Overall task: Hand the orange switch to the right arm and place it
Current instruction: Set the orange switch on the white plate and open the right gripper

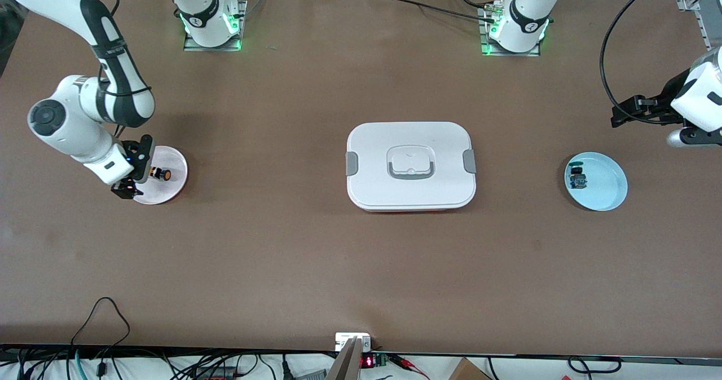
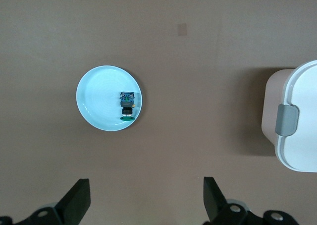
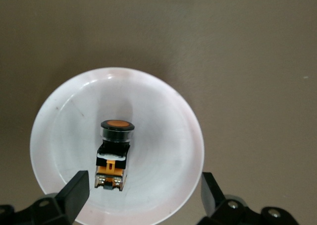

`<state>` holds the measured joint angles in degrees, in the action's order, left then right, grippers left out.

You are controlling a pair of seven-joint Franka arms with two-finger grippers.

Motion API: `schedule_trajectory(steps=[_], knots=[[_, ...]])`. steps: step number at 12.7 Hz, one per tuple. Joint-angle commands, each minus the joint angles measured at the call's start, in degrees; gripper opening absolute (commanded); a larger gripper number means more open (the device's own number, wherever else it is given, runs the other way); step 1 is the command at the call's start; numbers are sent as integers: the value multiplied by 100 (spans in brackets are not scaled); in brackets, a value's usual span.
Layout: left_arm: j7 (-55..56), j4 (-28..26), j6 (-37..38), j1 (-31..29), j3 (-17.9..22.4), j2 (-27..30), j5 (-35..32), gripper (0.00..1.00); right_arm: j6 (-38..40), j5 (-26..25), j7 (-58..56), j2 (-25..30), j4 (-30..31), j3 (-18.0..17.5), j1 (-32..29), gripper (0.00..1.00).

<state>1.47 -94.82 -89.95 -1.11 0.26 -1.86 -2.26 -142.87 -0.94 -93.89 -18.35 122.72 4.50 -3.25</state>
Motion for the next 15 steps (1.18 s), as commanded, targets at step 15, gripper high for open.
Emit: schedule_trajectory(steps=[15], knots=[[12,51,21,367,510,28,243,100,3106,855,6870,245,-1593,-55,756,100]])
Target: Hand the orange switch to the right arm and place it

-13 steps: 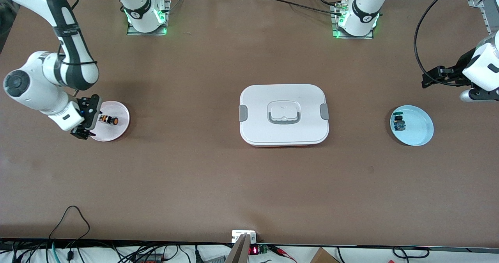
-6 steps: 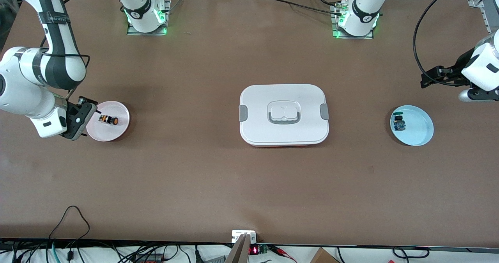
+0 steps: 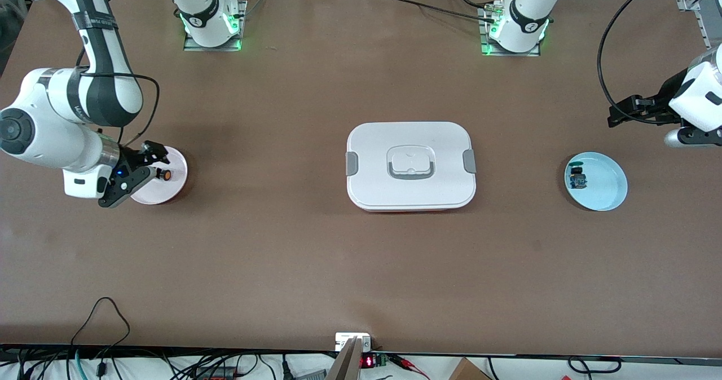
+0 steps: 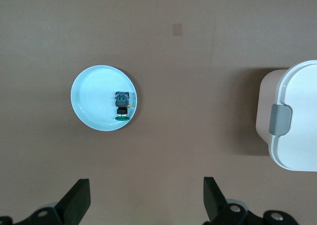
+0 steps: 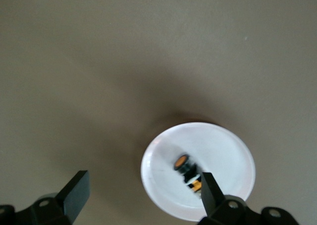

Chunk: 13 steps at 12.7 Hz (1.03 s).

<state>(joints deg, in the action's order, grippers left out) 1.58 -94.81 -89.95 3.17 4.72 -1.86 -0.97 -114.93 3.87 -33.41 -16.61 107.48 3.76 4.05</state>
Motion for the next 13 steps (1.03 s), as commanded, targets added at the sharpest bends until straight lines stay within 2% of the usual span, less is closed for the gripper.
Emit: schedule_trajectory(steps=[1,4,6,10,12,13], knots=[[-26,42,22,-123,64,28,158,100,382,674,1271,79,-69,20,26,100],[-26,24,30,-132,38,28,238,100,655,598,2143,237,-174,11,165,100],[-9,33,30,-123,12,37,238,100,1233,528,2294,308,-542,20,193,100],[0,33,39,-123,12,45,238,100,1385,-279,2304,299,-1071,29,175,100],[0,24,39,-123,12,45,238,100,1359,-1129,2365,299,-1149,29,228,100],[0,33,39,-123,12,45,238,100,1359,-1212,2505,308,-1220,29,263,100]])
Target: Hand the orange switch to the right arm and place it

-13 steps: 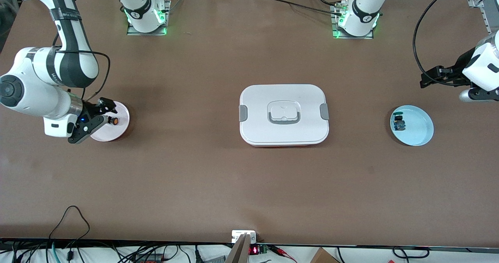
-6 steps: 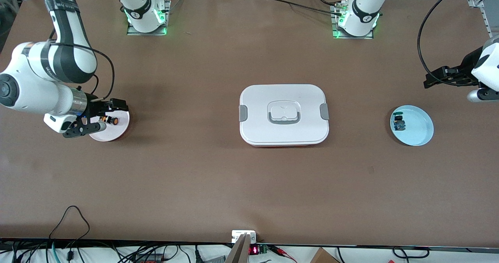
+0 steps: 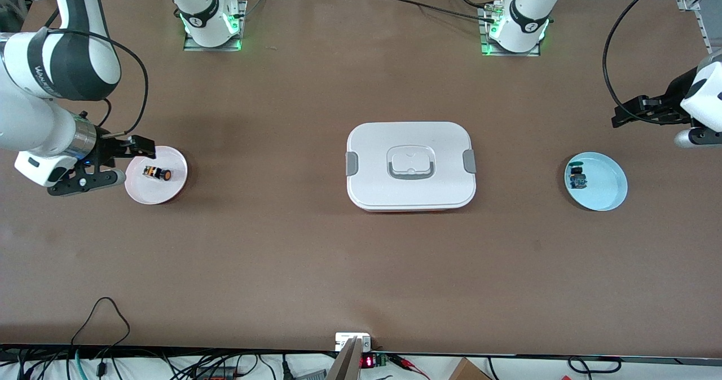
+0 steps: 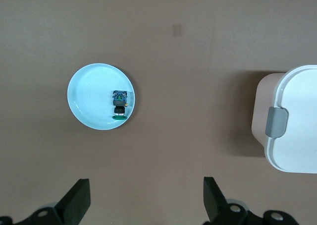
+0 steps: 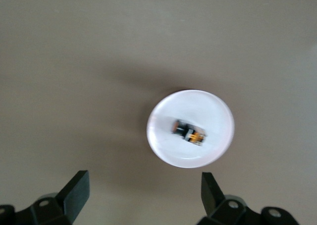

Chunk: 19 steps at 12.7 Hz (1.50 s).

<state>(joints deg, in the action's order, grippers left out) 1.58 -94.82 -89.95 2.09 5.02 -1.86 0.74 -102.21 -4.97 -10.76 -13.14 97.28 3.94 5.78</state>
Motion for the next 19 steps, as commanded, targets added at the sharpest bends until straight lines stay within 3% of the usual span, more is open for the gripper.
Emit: schedule_trajectory(steps=[1,5,9,12,19], knots=[[18,25,48,-15,-19,54,66,100,105,-321,502,-31,-235,10,64,100],[27,33,48,-15,-36,54,66,100,289,145,1647,206,-455,54,-6,100],[36,33,57,-7,-36,72,66,100,560,154,1298,627,-464,396,-112,100],[35,33,57,-15,-36,80,66,100,834,163,1023,962,-429,406,-138,100],[36,33,65,-6,-36,81,66,100,484,172,980,1735,563,397,-121,100]])
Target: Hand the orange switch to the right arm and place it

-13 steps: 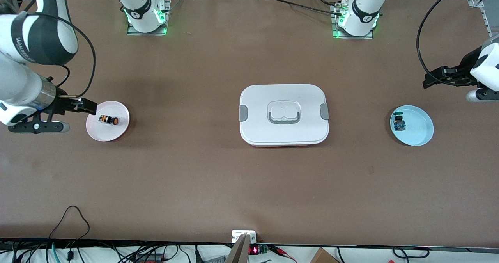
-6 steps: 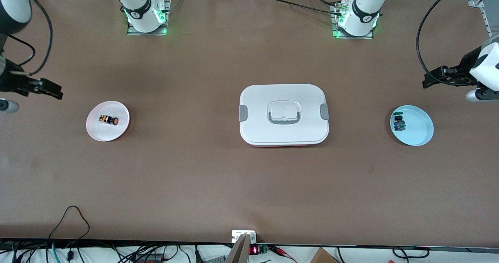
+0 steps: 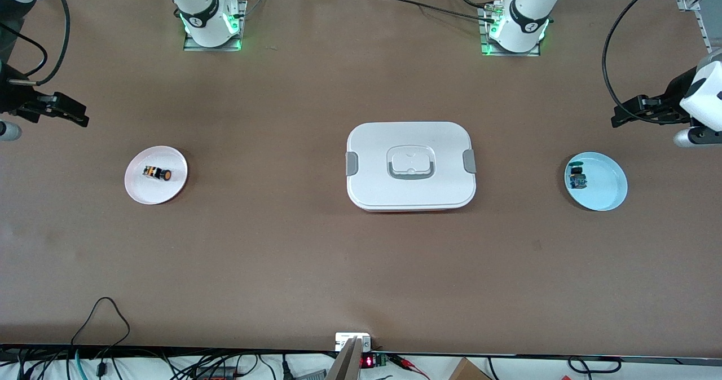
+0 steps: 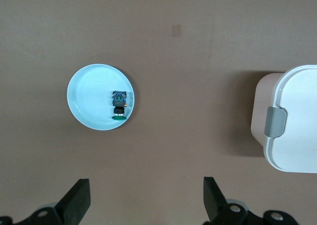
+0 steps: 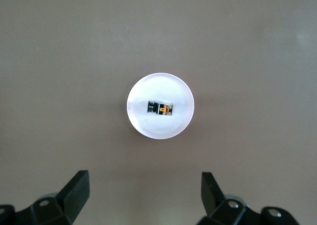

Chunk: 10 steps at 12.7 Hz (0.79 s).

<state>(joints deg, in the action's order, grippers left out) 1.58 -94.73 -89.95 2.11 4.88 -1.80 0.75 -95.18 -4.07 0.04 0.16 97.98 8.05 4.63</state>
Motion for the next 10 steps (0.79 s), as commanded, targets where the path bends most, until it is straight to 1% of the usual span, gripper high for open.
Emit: schedule_trajectory(steps=[1,2,3,4,8,10], knots=[[35,25,65,-18,-22,75,66,100,-429,82,-136,484,703,-14,-15,100],[35,25,65,-9,-22,75,66,100,-683,74,-145,537,923,-14,-6,100],[35,25,65,-9,-22,75,66,100,-790,74,-145,537,1012,-14,-6,100],[35,25,65,-9,-22,75,66,100,-713,74,-110,537,969,-23,-6,100],[35,25,65,-9,-22,75,66,100,-2,74,-101,485,381,-32,-6,100],[35,16,57,-9,-22,75,66,100,0,74,-145,485,354,-32,-6,100]])
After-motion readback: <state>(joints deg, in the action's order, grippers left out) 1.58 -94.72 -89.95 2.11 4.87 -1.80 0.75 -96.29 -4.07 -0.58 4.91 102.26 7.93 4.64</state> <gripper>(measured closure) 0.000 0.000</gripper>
